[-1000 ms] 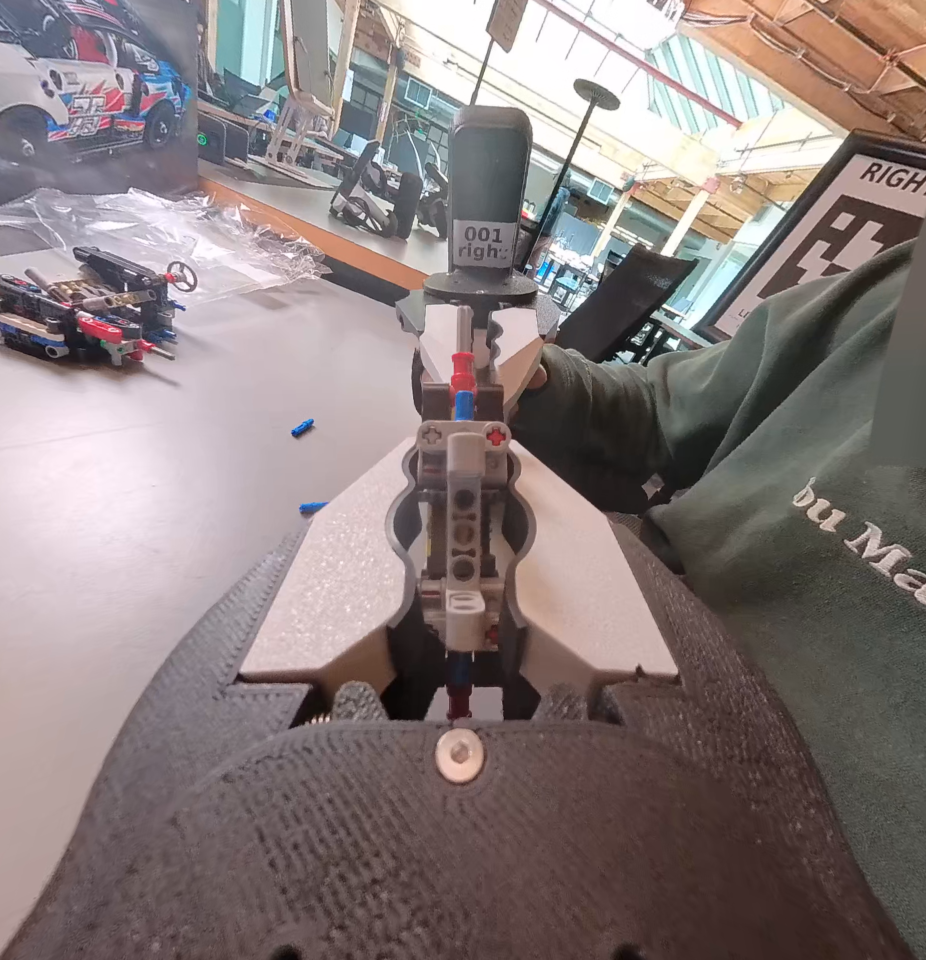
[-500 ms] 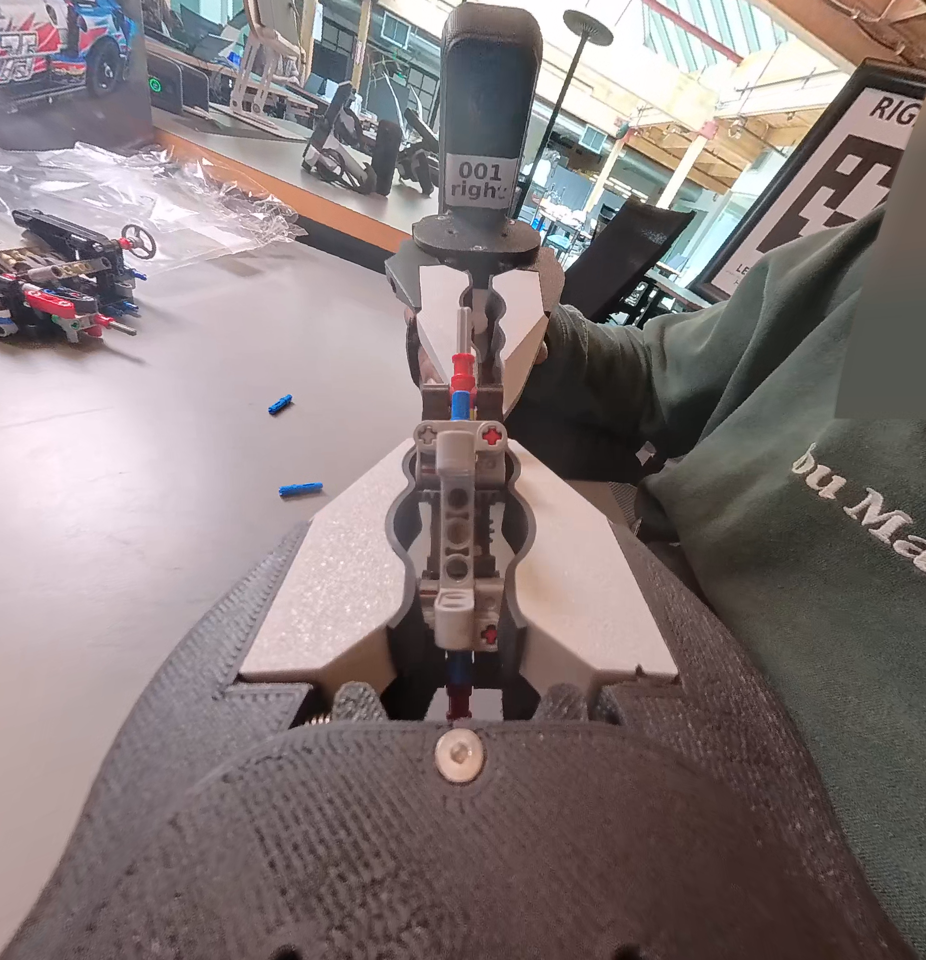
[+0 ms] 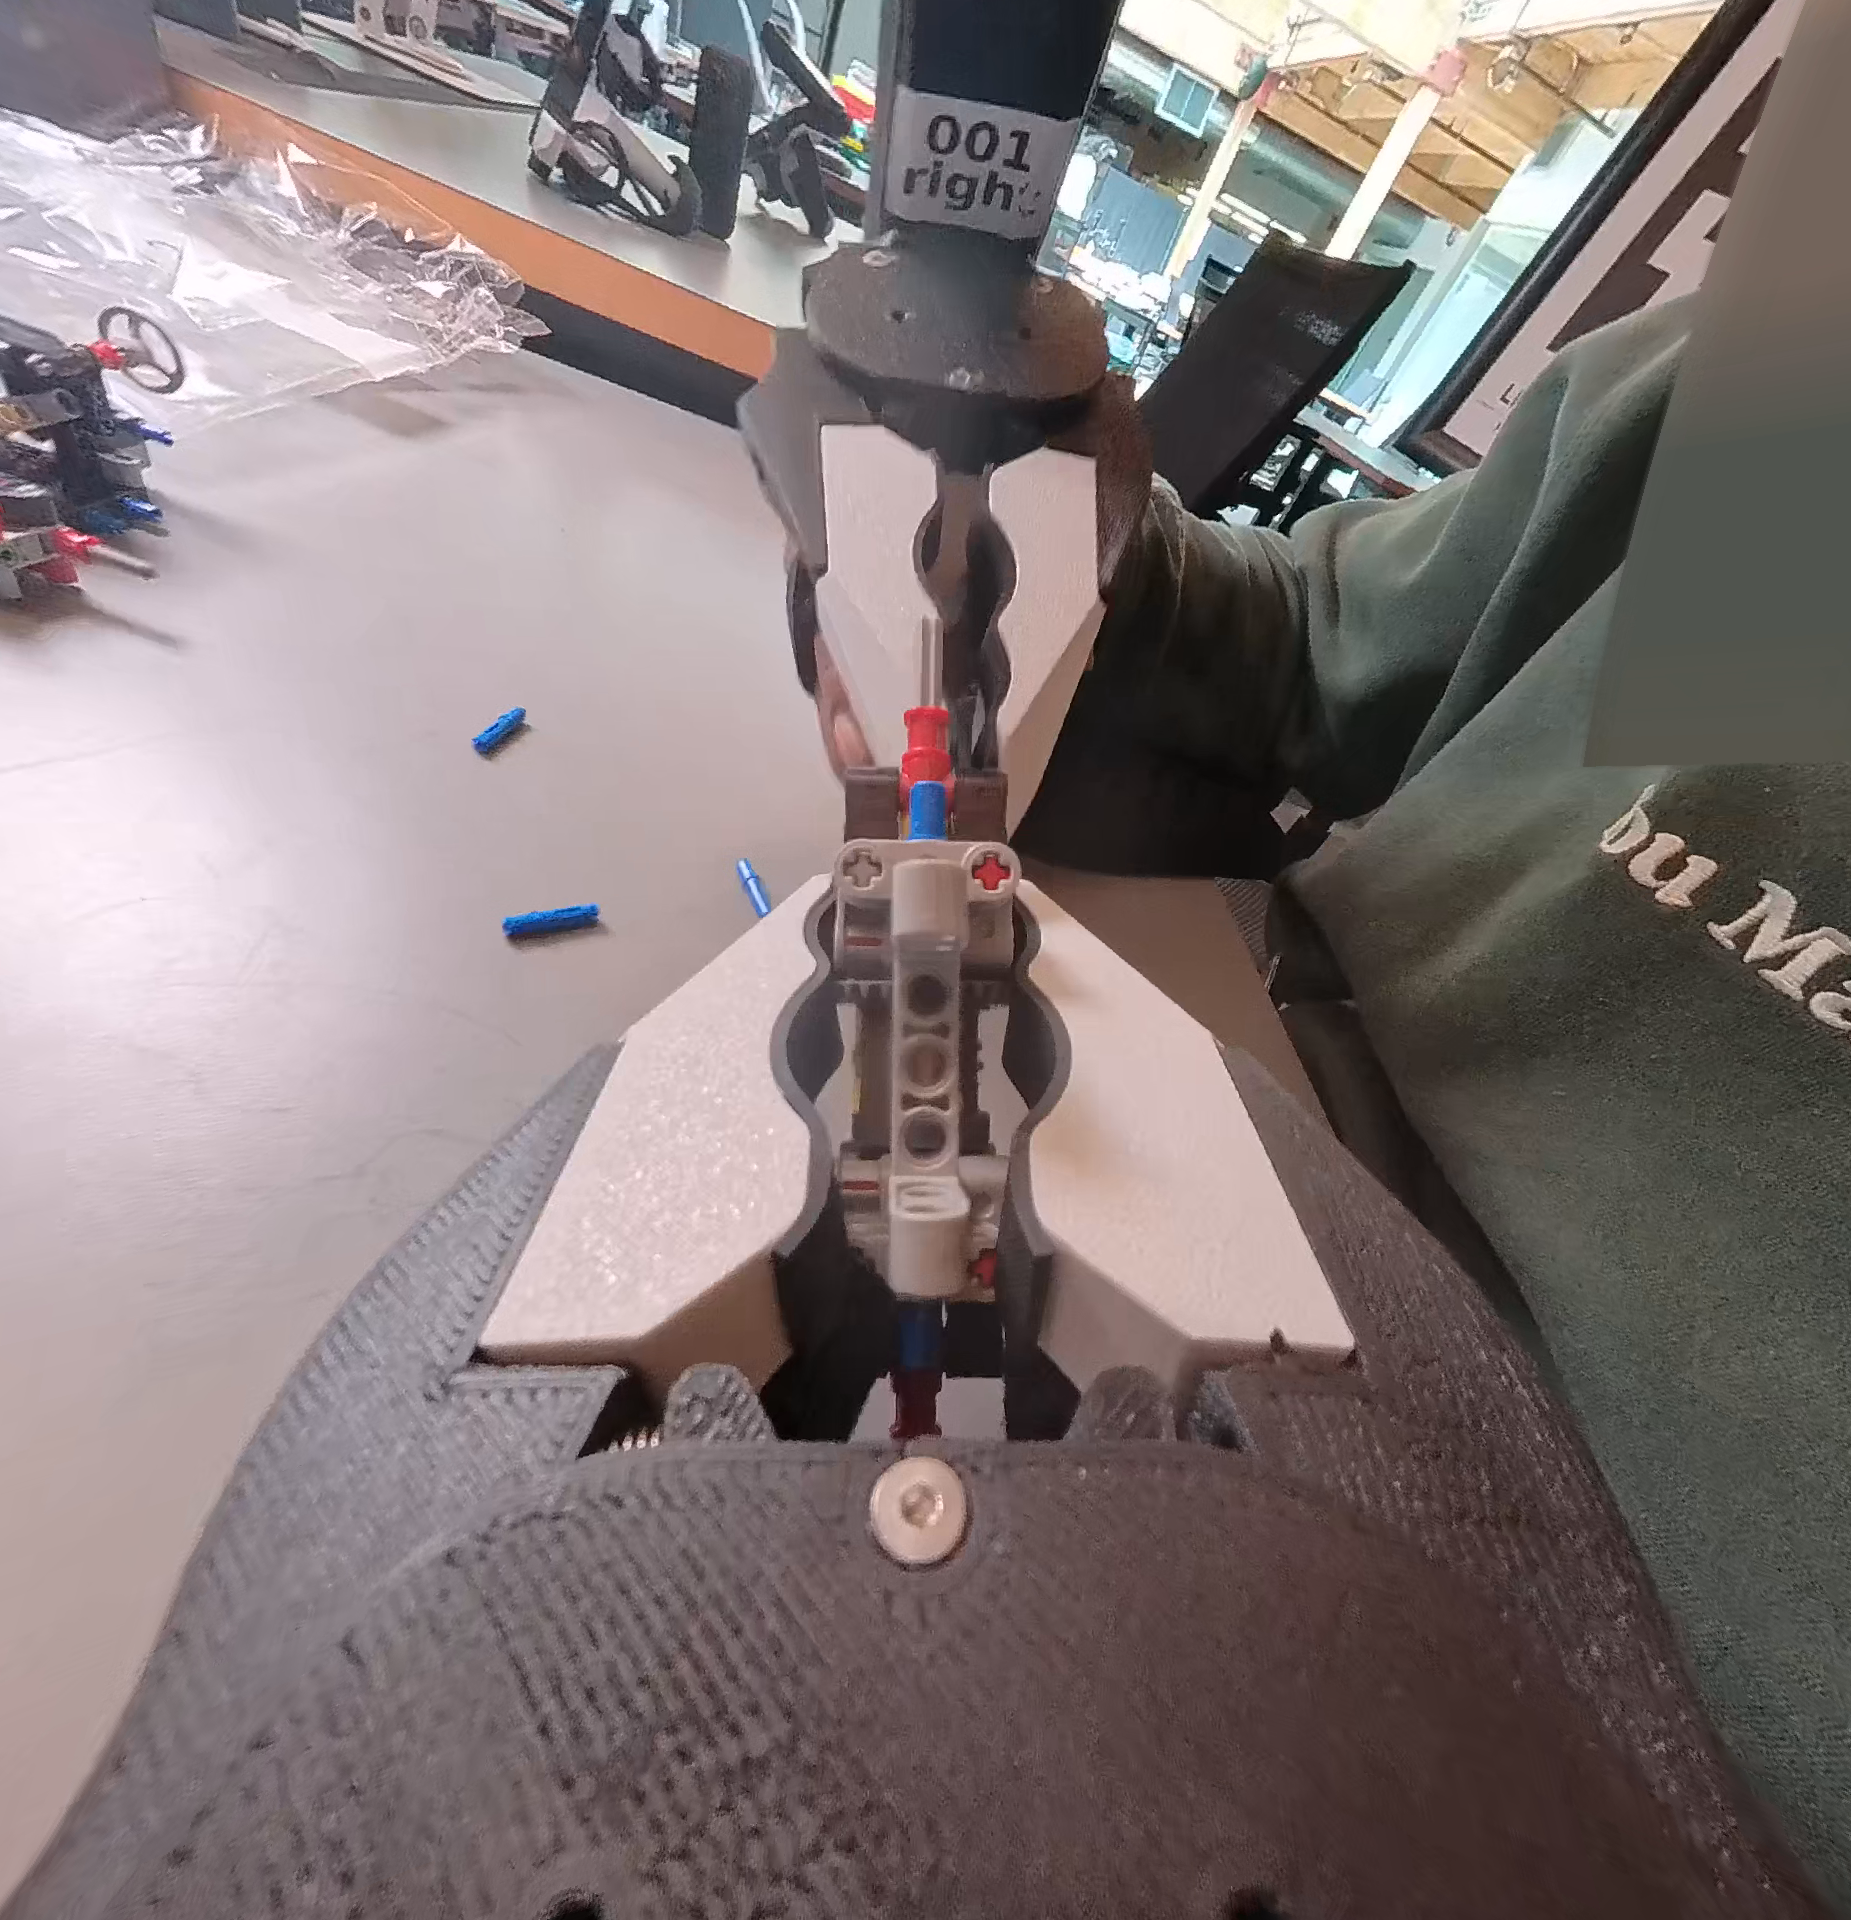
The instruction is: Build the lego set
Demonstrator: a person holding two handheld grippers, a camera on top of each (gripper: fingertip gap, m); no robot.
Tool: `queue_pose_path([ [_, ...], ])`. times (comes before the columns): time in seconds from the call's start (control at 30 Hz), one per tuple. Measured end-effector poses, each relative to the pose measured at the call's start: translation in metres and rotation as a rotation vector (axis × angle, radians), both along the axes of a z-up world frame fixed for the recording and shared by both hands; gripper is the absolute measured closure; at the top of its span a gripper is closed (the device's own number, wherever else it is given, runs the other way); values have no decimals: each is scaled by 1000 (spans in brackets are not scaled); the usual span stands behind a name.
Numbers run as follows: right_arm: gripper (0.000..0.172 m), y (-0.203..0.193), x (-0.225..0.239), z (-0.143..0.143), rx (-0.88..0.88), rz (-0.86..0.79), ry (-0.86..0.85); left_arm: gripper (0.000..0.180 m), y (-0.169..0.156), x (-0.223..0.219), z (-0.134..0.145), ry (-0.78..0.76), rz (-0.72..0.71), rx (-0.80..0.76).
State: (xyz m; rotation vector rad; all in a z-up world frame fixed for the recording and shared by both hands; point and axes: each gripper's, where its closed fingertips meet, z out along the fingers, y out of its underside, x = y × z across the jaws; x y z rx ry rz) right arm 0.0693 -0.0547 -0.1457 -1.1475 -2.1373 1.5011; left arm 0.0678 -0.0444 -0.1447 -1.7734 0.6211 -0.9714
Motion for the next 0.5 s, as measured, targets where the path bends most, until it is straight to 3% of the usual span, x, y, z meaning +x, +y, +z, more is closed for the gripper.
queue_pose_path([
  [0.5,169,-5,-3,-12,18,5,-9,154,1,0,-7,-35,-1,-69],
])
